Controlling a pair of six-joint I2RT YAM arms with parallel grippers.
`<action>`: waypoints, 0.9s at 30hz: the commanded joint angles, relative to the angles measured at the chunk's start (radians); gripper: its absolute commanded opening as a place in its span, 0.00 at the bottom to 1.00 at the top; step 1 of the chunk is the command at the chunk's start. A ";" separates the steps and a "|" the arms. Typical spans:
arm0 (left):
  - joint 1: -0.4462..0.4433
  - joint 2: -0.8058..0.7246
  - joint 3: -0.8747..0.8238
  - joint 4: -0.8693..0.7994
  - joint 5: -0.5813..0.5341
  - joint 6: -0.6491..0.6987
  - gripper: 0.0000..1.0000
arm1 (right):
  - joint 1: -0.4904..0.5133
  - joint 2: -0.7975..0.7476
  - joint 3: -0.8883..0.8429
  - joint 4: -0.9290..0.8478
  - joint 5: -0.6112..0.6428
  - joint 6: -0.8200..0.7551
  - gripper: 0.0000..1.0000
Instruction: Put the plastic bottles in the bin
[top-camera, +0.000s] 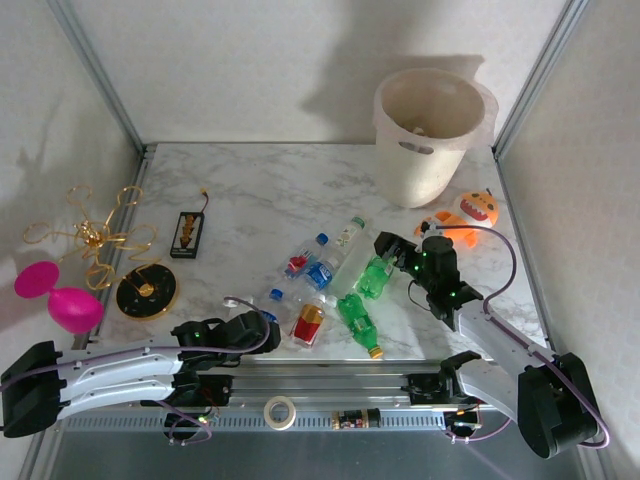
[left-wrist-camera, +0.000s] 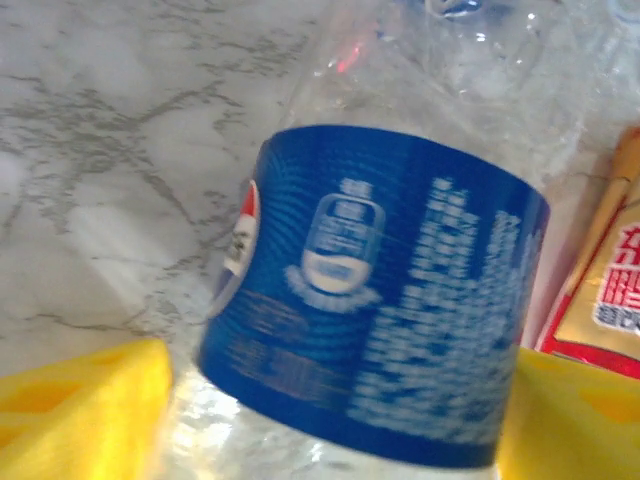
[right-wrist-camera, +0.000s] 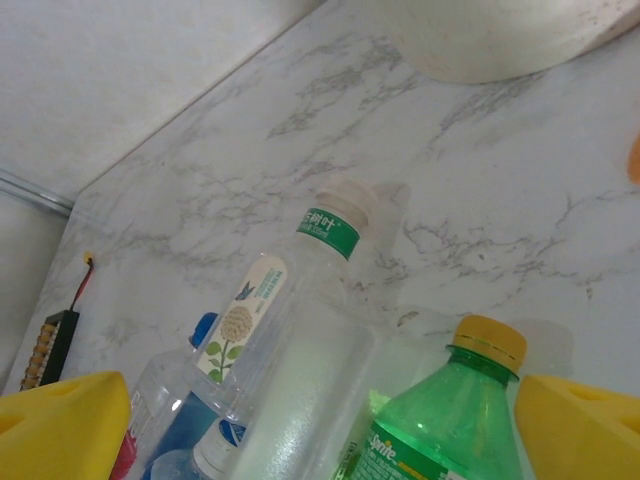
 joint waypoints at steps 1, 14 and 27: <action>-0.007 -0.007 -0.012 -0.031 -0.068 -0.050 0.65 | 0.011 0.014 0.001 0.049 0.027 -0.009 0.99; 0.064 -0.155 0.038 -0.006 -0.255 -0.035 0.40 | 0.014 0.023 0.065 0.066 -0.041 -0.041 0.99; 0.253 0.109 0.190 0.761 -0.226 0.389 0.28 | 0.019 0.144 0.203 0.222 -0.285 -0.033 0.99</action>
